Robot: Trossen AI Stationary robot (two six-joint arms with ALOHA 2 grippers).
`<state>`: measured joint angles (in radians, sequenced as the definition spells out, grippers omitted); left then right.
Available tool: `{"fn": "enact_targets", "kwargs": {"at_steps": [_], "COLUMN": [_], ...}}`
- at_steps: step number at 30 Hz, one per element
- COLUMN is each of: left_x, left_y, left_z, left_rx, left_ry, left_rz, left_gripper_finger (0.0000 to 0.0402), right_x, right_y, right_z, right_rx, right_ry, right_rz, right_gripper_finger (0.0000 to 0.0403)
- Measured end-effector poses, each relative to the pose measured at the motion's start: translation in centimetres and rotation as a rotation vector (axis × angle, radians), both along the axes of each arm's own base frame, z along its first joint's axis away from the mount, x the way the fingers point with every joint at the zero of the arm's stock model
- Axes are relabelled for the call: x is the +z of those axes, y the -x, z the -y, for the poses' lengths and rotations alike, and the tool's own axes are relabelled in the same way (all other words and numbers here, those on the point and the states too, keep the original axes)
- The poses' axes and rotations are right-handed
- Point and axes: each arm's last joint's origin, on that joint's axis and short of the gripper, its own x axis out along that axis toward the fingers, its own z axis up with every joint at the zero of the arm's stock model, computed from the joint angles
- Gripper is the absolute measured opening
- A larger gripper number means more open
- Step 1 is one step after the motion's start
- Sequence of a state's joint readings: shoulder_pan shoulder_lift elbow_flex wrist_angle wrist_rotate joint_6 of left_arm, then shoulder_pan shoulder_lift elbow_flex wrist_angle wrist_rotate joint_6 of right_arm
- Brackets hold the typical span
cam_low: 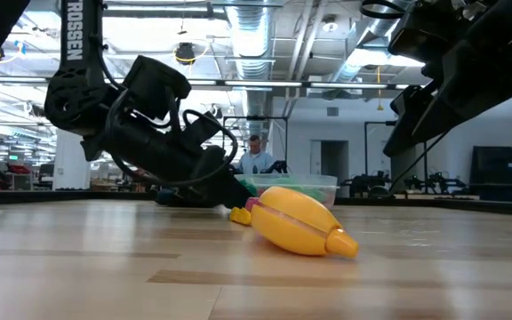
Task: Pick and placing Produce into tupperware
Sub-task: Put the green bell pepper into the transparent container
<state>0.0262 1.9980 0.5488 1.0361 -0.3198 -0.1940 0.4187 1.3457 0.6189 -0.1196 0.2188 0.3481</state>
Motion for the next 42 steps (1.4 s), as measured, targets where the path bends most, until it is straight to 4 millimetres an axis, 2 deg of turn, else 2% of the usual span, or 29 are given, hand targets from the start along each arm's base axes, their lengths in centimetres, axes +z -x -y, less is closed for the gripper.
{"fn": "enact_targets", "kwargs": {"at_steps": [16,23,36,42], "left_x": [-0.1,0.0,0.3,1.6], "left_y": [0.0,0.0,-0.2,-0.3], "left_z": [0.0,0.1,1.7,2.2], "left_rx": [-0.001,-0.006,-0.095,-0.111], "left_ry": [-0.004,-0.006,0.039,0.032], "left_rz": [-0.010,-0.002,0.038,0.079], "left_gripper_finger": [0.0243,0.0246,0.0245,0.0245], "right_x": [0.0,0.0,-0.1,-0.1], "right_y": [0.0,0.0,0.0,0.0], "right_z": [0.0,0.0,0.0,0.0], "right_rx": [0.000,0.000,-0.001,-0.001], "right_ry": [0.000,0.000,0.001,0.001], "right_rz": [-0.001,-0.001,-0.004,-0.004], "right_gripper_finger": [0.0312,0.0312,0.0312,0.0312]}}
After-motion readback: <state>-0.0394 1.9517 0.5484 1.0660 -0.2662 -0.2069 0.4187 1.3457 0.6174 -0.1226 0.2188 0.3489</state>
